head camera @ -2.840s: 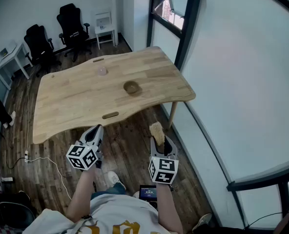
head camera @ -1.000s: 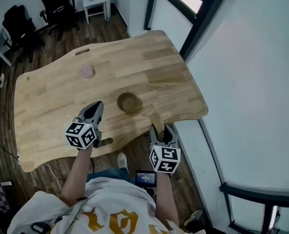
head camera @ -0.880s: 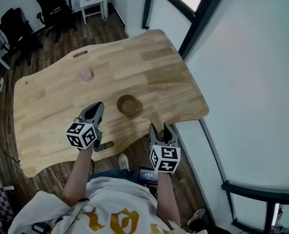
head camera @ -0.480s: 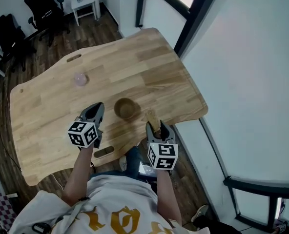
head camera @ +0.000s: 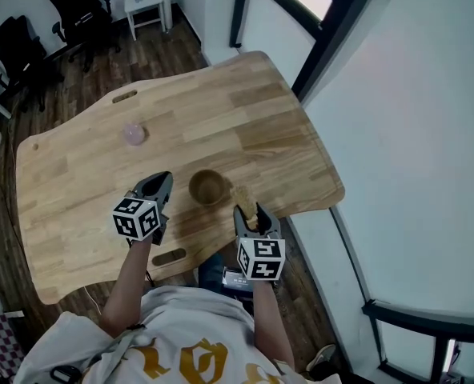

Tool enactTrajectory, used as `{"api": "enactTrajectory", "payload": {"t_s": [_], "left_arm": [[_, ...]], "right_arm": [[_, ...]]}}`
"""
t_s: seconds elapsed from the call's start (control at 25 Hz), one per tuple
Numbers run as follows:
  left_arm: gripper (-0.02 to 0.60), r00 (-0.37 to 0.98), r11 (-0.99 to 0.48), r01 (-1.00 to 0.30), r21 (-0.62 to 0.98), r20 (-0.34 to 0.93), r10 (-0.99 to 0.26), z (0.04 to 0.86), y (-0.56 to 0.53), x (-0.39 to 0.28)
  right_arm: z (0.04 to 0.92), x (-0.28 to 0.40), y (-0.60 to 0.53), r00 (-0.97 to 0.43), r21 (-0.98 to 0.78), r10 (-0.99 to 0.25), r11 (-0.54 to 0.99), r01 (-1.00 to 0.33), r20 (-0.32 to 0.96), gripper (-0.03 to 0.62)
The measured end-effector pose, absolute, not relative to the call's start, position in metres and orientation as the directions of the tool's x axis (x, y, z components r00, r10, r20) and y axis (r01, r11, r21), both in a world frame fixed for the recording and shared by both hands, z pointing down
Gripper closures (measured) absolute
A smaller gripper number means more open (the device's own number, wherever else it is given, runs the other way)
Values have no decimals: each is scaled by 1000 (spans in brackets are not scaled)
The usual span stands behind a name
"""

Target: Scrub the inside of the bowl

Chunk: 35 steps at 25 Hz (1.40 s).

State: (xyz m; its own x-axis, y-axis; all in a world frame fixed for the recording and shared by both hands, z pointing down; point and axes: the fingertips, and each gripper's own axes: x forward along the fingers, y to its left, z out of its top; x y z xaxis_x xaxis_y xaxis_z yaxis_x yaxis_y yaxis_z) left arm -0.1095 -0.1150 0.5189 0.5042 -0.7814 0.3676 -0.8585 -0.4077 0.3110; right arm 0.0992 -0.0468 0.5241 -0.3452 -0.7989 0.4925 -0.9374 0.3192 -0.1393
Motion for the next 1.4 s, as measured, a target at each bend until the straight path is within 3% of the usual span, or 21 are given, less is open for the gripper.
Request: {"api": "enactTrajectory", "payload": {"t_s": [0.56,1.0,1.4], "left_arm": [[577,561,-409,-827,385,535,-631,586,-138,-84],[491,602,-405,-797,448,634,-484,631,-138,-73],[491,634,-410,-768,493,675,-377,655,-146,-53]], "right_arm": [[563,86,-74,-393,-173,-724,362,-916,567,410],[584,60,-86,-445,-187,-662,425,-886,603,410],[594,49,-101,-466,-187,-636,457,-870,615,410]]}}
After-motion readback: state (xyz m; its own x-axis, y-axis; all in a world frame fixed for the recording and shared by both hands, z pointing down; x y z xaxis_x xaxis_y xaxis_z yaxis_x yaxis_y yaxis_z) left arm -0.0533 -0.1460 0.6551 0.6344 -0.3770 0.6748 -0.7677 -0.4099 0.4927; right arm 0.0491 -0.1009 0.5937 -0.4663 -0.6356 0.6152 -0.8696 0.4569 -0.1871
